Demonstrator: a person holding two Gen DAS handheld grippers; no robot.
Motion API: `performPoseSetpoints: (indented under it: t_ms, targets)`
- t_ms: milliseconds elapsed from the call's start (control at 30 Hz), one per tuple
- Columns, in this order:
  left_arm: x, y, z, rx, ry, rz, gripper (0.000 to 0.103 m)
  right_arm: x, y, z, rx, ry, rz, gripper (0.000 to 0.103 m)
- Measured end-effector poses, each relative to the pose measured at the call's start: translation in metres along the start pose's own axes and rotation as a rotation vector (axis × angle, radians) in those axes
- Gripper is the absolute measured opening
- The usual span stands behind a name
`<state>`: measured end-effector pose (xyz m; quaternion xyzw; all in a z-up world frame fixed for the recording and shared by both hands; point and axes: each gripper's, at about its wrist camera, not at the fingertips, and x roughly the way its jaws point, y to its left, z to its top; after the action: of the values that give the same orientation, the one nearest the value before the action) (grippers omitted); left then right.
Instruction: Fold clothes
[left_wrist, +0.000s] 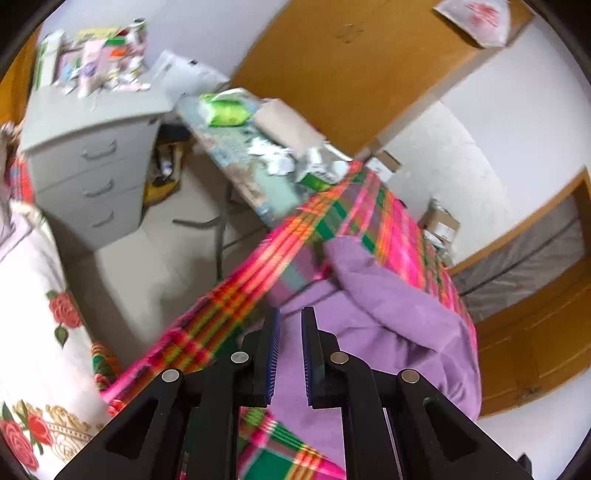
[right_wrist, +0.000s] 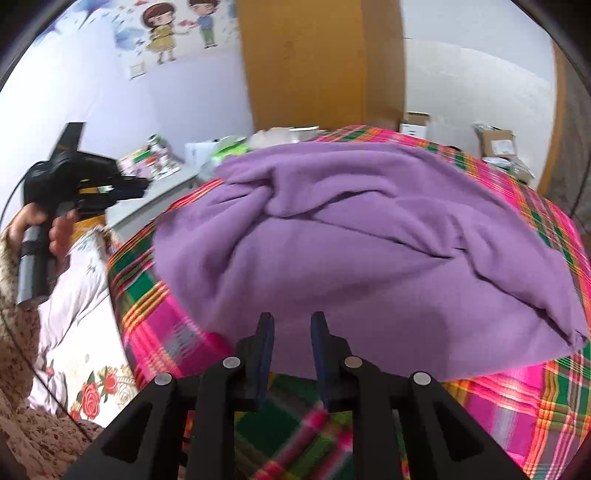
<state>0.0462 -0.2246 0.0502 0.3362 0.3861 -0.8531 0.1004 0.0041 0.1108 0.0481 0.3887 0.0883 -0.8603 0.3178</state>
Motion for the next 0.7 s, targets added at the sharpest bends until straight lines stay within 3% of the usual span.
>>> performPoseSetpoints:
  t_ms: [133,300,567,700]
  targets:
    - [0.009,-0.041,-0.005,0.117,0.049,-0.063,0.013,-0.013,-0.033,-0.001,0.091,-0.028,-0.049,0.022]
    - [0.041,-0.100,-0.027,0.267,0.163,-0.158,0.013,-0.031,-0.083,-0.011,0.215,-0.071,-0.177,0.024]
    - [0.100,-0.187,-0.079,0.458,0.370,-0.262,0.013,-0.069,-0.177,-0.036,0.451,-0.139,-0.381,0.024]
    - [0.124,-0.230,-0.105,0.535,0.452,-0.324,0.013,-0.074,-0.211,-0.035,0.486,-0.160,-0.435,0.024]
